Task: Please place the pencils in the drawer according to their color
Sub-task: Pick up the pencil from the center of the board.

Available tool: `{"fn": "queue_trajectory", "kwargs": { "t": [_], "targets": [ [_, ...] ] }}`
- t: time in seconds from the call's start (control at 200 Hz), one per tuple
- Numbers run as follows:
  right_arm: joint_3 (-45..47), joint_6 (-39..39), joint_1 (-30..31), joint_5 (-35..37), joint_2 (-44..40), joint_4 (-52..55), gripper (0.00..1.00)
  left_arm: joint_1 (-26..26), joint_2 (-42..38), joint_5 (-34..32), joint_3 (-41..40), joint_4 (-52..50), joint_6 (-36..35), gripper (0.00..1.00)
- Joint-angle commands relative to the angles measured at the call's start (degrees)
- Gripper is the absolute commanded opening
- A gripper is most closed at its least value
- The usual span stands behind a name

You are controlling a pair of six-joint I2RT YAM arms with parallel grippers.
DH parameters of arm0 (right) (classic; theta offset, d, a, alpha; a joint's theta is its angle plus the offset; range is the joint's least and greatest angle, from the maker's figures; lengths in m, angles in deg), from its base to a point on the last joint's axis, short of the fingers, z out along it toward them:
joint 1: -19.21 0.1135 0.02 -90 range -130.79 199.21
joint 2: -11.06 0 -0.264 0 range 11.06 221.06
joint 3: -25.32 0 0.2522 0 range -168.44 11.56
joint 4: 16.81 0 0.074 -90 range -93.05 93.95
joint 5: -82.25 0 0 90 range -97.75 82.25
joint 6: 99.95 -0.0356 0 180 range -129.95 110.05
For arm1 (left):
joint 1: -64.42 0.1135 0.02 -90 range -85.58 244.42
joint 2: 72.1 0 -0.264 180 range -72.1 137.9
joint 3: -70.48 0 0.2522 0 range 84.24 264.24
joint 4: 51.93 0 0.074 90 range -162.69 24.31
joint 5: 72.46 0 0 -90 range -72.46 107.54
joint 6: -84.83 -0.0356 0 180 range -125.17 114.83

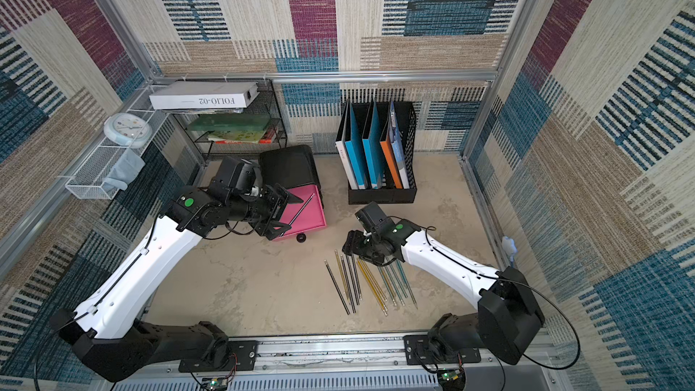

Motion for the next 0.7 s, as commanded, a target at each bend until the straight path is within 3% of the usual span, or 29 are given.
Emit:
{"fn": "queue_trajectory", "kwargs": {
  "t": [0.0, 0.296, 0.471, 0.556, 0.696],
  "targets": [
    [-0.3, 0.7, -0.1, 0.7, -0.1, 2.0, 0.74, -0.2, 0.1, 0.9, 0.3, 1.9, 0.6, 0.77],
    [0.5, 0.9, -0.1, 2.0, -0.9, 1.6, 0.73, -1.8, 1.3, -0.5, 1.3, 4.2, 1.1, 0.75],
    [1.0, 1.8, -0.4, 2.0, -2.7, 1.7, 0.74, -2.7, -1.8, -9.1, 1.9, 3.7, 0.5, 0.76],
    [2.2, 2.0, -0.5, 2.0, -4.8, 0.5, 0.74, -3.9, -0.6, -9.4, 2.5, 2.6, -1.9, 0.75],
    [3.3, 2.9, -0.4, 2.3, -7.8, -1.8, 0.74, -5.2, -3.1, -13.6, -5.3, 1.9, -7.2, 0.71]
  ]
}}
